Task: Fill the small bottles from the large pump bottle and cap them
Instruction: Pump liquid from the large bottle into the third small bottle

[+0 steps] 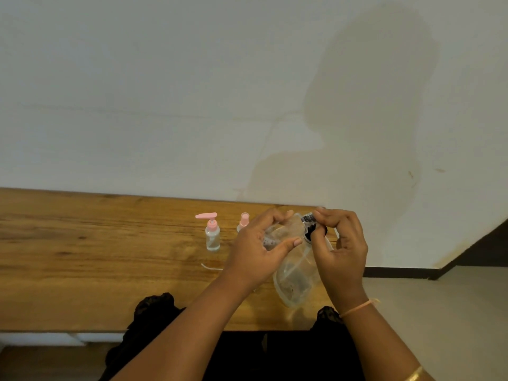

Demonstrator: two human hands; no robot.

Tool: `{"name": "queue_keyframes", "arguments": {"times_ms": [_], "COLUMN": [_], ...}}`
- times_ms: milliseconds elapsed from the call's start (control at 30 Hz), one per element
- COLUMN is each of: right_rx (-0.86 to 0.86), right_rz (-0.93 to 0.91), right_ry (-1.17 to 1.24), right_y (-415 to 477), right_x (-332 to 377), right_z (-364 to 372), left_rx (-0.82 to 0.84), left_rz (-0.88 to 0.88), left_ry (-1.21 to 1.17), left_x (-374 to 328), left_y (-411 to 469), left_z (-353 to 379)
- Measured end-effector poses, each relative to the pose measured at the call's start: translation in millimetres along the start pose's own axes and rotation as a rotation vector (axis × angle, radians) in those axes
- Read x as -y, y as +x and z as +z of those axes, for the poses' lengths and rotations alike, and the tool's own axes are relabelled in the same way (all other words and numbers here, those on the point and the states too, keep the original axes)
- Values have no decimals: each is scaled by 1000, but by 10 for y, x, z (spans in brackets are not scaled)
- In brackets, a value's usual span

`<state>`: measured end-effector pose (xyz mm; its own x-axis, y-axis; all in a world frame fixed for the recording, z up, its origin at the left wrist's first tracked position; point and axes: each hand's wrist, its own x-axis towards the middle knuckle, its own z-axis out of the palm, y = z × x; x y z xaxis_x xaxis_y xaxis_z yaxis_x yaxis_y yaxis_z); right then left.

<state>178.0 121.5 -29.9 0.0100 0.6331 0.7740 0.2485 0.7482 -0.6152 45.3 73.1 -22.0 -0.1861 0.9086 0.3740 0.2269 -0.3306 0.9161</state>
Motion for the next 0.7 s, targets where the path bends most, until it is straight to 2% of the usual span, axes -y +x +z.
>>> {"name": "queue_keyframes", "arguments": {"times_ms": [300,700], "right_rx": [-20,22], "right_rz": [-6,2], "right_ry": [1,13], "right_y": [10,-2], "right_x": [80,-24], "right_z": [-3,-29], "left_rx": [-16,49], "left_rz": [28,-17], "left_ry": [-86,-6], "left_x": [8,-31], "left_y": [0,-4], "left_z": [0,9]}}
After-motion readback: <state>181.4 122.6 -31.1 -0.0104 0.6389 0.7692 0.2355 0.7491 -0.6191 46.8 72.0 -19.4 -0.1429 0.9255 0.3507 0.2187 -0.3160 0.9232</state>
